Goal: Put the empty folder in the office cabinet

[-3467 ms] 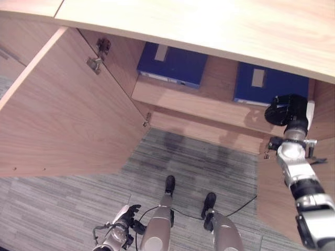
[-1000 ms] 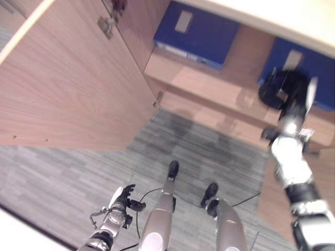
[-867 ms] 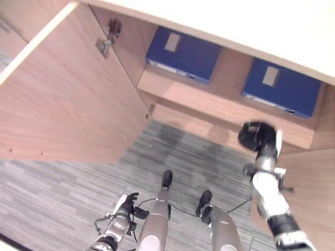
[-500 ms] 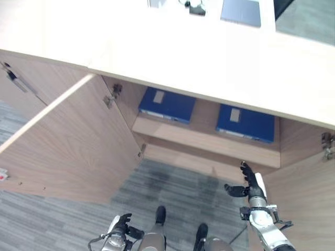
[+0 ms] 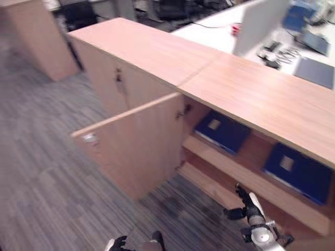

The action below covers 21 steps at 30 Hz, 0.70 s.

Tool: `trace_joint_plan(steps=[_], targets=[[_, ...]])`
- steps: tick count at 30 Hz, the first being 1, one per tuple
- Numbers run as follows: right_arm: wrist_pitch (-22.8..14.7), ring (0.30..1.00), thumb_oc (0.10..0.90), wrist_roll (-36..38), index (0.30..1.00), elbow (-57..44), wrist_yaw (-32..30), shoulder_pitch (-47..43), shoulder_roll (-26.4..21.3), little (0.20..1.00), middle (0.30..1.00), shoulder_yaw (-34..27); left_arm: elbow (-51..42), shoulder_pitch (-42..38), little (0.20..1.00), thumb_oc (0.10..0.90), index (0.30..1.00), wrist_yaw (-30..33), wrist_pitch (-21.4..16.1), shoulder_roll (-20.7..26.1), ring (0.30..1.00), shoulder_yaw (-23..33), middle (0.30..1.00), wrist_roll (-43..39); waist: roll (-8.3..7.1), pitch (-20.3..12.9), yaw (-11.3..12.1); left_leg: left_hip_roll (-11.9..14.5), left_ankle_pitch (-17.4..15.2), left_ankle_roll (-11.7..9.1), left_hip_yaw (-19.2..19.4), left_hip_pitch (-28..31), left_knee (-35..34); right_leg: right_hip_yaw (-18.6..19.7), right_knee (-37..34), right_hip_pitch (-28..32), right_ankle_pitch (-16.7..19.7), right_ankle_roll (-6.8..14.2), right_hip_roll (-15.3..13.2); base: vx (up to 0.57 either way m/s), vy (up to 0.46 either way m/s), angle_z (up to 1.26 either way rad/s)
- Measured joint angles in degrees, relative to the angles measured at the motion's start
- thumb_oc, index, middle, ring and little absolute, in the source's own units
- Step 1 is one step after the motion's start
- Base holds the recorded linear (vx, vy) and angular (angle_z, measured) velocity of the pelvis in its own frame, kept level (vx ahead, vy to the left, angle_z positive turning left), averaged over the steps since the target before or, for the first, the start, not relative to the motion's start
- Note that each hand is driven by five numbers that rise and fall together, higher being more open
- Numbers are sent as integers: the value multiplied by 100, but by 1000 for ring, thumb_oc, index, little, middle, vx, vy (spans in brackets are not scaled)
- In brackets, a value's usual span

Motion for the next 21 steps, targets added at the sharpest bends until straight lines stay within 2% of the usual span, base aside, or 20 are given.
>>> trace_joint_plan(steps=[1, 2, 3, 4, 5, 7, 8, 10, 11, 12, 13, 14, 16, 18, 21], targets=[[90, 900, 800, 87, 900, 53, 0, 26, 112, 900, 900, -97, 66, -87, 900, 800, 900, -16, 26, -6, 900, -33, 900, 33, 8, 17, -26, -88, 65, 150, -123, -15, 42, -12, 606, -176, -20, 8, -228, -54, 212, 68], [108, 900, 800, 99, 900, 80, 8, 15, 135, 900, 900, -83, 56, -144, 900, 800, 900, -20, 29, -11, 900, -46, 900, 41, 28, 29, -23, -143, -73, 211, -173, 25, 10, -9, 1041, -332, -10, 16, -397, -5, 213, 56], [105, 900, 800, 100, 900, 176, 18, -46, 197, 900, 900, -22, 95, -157, 900, 800, 900, -25, 82, -33, 900, 8, 900, 41, 39, 35, 22, -192, -178, 293, -212, 87, 71, 168, 1642, -519, 148, 140, -646, -14, 118, 17], [104, 900, 800, 100, 900, 204, 29, -73, 241, 900, 900, -3, 133, -163, 900, 800, 900, -28, 103, -33, 900, 27, 900, 43, 40, 40, 40, -239, -171, 371, -204, 158, 61, 265, 1873, -568, 252, 220, -755, 64, 93, 19], [102, 900, 800, 100, 900, 224, 53, -78, 308, 900, 900, -4, 221, -217, 900, 800, 900, -23, 113, -29, 900, -38, 900, 71, 166, 130, 14, -318, -142, 430, -295, 355, -47, 499, 2441, -750, 339, 500, -948, 9, 0, 28], [102, 900, 800, 100, 900, 217, 97, -90, 325, 900, 900, 13, 205, -258, 900, 800, 900, 28, 84, -13, 900, -32, 900, 113, 241, 165, 47, -339, -141, 410, -365, 424, -181, 749, 2420, -1002, 59, 686, -872, 30, -74, 26], [96, 900, 800, 105, 900, 202, 100, -96, 343, 900, 900, -1, 197, -336, 900, 800, 900, 32, 70, 17, 900, -33, 900, 144, 273, 184, 70, -355, -29, 349, -471, 433, -276, 1197, 2187, -1262, -47, 697, -539, 45, -111, 31], [94, 900, 800, 120, 900, 201, 97, -14, 342, 900, 900, -14, 197, -435, 900, 800, 900, 51, 66, 42, 900, -82, 900, 145, 300, 188, -75, -390, 75, 300, -782, 417, -452, 1761, 1247, -1199, -287, 607, -6, 53, -120, 86], [103, 900, 800, 156, 900, 219, 97, 53, 332, 900, 900, -11, 191, -479, 900, 800, 900, 53, 54, 50, 900, -90, 900, 149, 252, 187, -132, -493, 133, 255, -926, 378, -476, 1883, 601, -1140, -340, 536, 124, 66, -106, 97], [112, 900, 800, 155, 900, 219, 98, 71, 332, 900, 900, -11, 192, -471, 900, 800, 900, 50, 47, 52, 900, -92, 900, 158, 199, 182, -98, -573, 151, 230, -948, 366, -533, 2004, 304, -1128, -339, 520, 159, 120, -113, 85], [108, 900, 800, 153, 900, 221, 94, 106, 334, 900, 900, -11, 196, -447, 900, 800, 900, 62, 49, 38, 900, -92, 900, 214, 67, 121, -79, -683, 149, 232, -953, 385, -569, 2093, -86, -1067, -297, 446, 176, 65, -58, 52], [108, 900, 800, 155, 900, 229, 99, 115, 319, 900, 900, -18, 166, -403, 900, 800, 900, 52, 52, 27, 900, -78, 900, 255, 72, 133, -48, -729, 153, 229, -952, 375, -562, 2161, -242, -1004, -131, 349, 194, 75, -83, 66], [108, 900, 800, 156, 900, 231, 113, 143, 241, 900, 900, -71, -389, -9, 900, 800, 900, -80, -27, 91, 900, -22, 900, 241, 148, 106, -26, -745, 156, 224, -1040, 422, -598, 2127, -467, -828, 204, 363, 233, 24, -53, 45], [107, 900, 800, 154, 900, 222, 109, 149, 199, 900, 900, -276, -879, 336, 900, 800, 900, -87, -30, 137, 900, -27, 900, 47, 287, 69, -6, -704, 198, 162, -1125, 427, -633, 2076, -591, -732, 286, 323, 314, 22, -62, 26], [108, 900, 800, 151, 900, 217, 110, 213, 109, 900, 900, -381, -1380, 576, 900, 800, 900, -99, -20, 134, 900, -5, 900, -256, 387, -2, 19, -632, 268, 65, -1229, 461, -695, 1903, -805, -569, 342, 240, 423, 15, -59, 22]])
